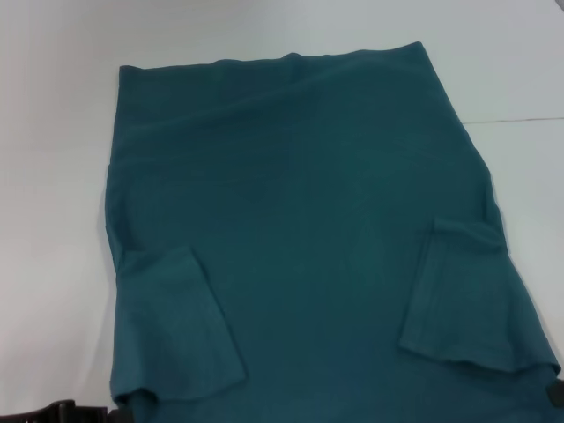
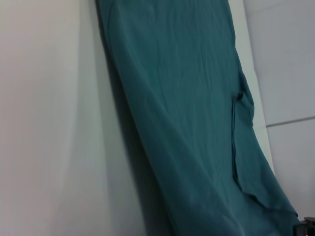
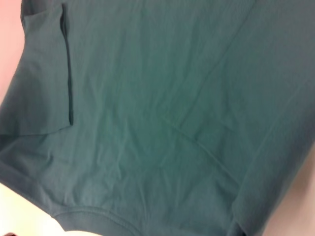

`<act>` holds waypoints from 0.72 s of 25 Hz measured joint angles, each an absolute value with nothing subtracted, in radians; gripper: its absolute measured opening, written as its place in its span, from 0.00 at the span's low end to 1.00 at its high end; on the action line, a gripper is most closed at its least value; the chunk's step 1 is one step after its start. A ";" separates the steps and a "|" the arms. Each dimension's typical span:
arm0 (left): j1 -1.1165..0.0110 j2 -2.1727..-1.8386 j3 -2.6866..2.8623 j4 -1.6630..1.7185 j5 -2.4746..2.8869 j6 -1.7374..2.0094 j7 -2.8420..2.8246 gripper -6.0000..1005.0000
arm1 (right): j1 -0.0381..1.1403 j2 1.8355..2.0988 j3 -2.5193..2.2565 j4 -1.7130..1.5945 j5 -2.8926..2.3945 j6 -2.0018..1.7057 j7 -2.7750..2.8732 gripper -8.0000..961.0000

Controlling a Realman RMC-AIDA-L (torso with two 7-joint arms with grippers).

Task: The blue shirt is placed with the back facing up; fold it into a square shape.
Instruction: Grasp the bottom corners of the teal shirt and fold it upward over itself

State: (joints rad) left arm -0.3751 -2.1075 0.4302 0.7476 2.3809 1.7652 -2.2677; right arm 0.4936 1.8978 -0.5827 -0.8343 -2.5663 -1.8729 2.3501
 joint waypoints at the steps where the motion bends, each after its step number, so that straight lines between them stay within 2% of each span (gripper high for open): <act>1: -0.369 -2.108 0.430 0.752 2.381 1.771 -2.268 0.04 | 0.483 1.904 -0.576 -0.848 -2.566 -1.884 2.350 0.09; 8: -0.359 -2.105 0.429 0.769 2.384 1.795 -2.263 0.04 | 0.453 1.928 -0.552 -0.877 -2.563 -1.902 2.293 0.09; 13: -0.367 -2.105 0.434 0.768 2.384 1.800 -2.252 0.04 | 0.463 1.957 -0.501 -0.868 -2.524 -1.894 2.196 0.10; 18: -0.367 -2.104 0.432 0.767 2.379 1.816 -2.241 0.04 | 0.474 1.965 -0.501 -0.868 -2.521 -1.894 2.194 0.10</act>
